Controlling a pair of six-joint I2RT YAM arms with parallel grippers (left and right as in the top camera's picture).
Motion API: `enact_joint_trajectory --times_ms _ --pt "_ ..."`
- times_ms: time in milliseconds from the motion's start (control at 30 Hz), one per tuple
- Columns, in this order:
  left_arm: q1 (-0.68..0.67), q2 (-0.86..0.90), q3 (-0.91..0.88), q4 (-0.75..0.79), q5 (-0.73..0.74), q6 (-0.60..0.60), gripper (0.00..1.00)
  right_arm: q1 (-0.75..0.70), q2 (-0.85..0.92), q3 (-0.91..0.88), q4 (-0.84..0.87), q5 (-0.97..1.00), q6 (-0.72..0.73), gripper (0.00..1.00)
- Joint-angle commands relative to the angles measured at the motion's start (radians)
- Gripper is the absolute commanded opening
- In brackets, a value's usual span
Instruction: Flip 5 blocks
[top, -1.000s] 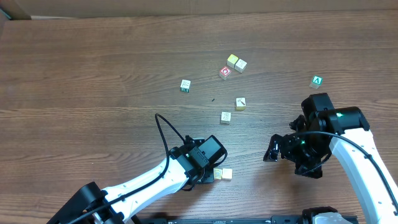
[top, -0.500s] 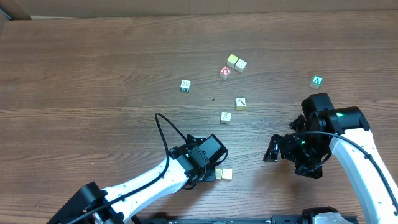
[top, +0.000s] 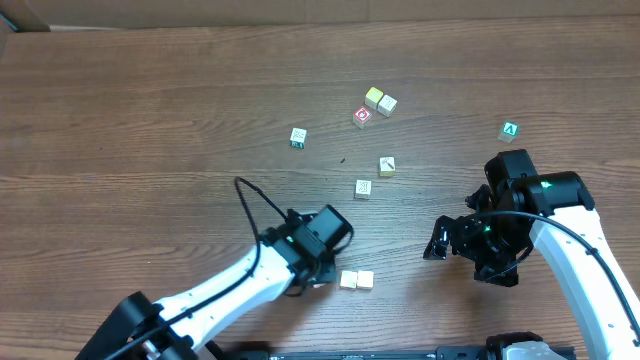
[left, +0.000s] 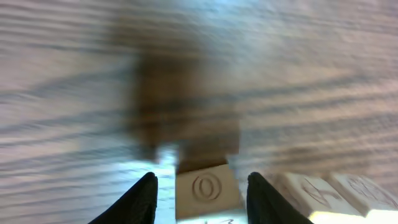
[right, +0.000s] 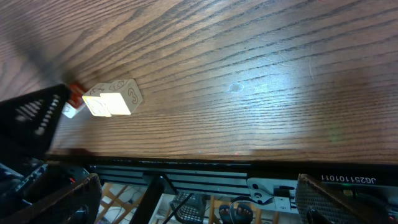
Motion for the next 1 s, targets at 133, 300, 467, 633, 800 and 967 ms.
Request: enact_joint_trajectory --times_ms 133,300,467,633,800,967 --pt "0.097 -0.138 0.056 -0.058 0.023 0.211 0.47 -0.005 0.000 0.019 0.011 -0.005 -0.004 1.00" --pt "0.100 -0.159 0.056 -0.150 0.034 0.180 0.16 -0.005 0.000 0.019 0.024 -0.005 -0.004 1.00" --pt "0.100 -0.158 0.050 -0.276 0.027 0.080 0.04 -0.005 0.000 0.019 0.023 -0.005 -0.005 1.00" --pt "0.098 -0.140 0.026 -0.263 0.064 0.082 0.04 -0.005 0.000 0.019 0.024 -0.005 -0.008 1.00" --pt "0.098 -0.066 0.024 -0.220 0.147 0.105 0.04 -0.005 0.000 0.019 0.018 -0.005 -0.008 1.00" --pt "0.097 0.031 0.024 -0.208 0.175 0.103 0.04 -0.005 0.000 0.019 0.016 -0.005 -0.007 1.00"
